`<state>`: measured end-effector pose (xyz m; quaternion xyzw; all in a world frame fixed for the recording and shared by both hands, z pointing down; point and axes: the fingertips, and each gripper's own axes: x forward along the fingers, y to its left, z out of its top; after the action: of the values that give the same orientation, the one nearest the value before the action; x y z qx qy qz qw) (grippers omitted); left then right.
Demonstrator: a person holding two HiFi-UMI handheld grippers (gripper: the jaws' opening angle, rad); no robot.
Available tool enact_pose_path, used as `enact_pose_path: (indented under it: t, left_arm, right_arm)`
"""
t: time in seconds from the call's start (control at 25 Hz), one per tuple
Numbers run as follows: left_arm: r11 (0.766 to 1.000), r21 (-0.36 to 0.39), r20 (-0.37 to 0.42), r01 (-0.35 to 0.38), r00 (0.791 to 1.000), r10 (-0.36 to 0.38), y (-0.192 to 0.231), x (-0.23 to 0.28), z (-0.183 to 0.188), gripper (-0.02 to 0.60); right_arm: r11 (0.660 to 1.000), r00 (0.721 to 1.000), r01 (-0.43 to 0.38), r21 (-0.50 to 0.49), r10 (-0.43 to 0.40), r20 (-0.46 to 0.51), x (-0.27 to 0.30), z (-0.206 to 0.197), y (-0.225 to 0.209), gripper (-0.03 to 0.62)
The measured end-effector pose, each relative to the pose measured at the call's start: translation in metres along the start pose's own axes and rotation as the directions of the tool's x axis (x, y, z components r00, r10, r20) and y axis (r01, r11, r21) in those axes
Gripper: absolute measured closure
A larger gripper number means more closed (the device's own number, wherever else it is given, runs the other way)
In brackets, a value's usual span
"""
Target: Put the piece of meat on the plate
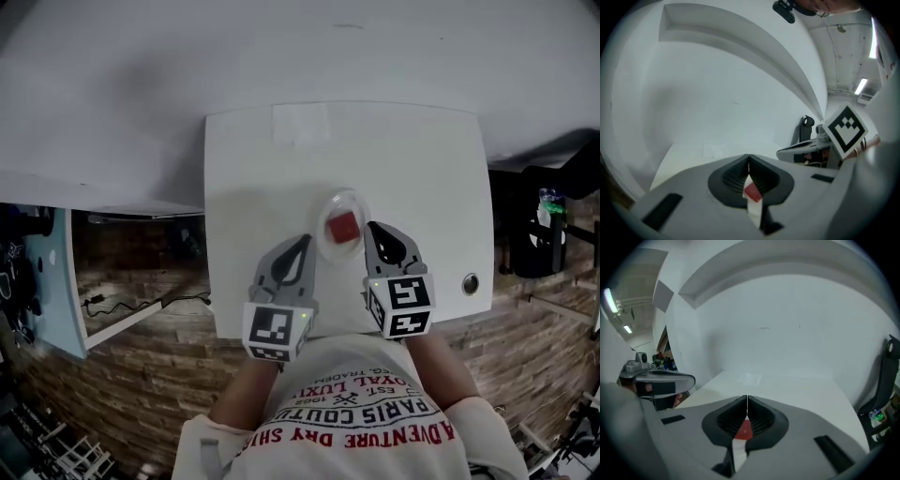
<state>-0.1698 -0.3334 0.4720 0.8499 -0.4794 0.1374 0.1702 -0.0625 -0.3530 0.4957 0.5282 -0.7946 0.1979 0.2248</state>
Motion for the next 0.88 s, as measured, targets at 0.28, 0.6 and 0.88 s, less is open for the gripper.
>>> enact_pose_path:
  t: [0.28,0.6,0.88]
  left_arm:
    - [1.000,0.024,0.142,-0.002,0.990,-0.002,-0.016,-0.021,0.065,0.574]
    - [0.991,0.101,0.298,-0.086,0.953,0.052,-0.012,-0.043,0.129,0.574]
    - [0.984,0.149,0.351,-0.095,0.936,0.037,-0.032,-0.058,0.152,0.574]
  right_arm:
    - [1.000,0.982,0.004,0.007,-0.006,0.187,-0.051,0.058,-0.010,0.582]
    - [0.996,0.920,0.019,-0.086,0.016,0.390,-0.098,0.119,0.000,0.582]
    - [0.994,0.902,-0.001,-0.109,0.047,0.428,-0.119,0.128,0.009,0.582]
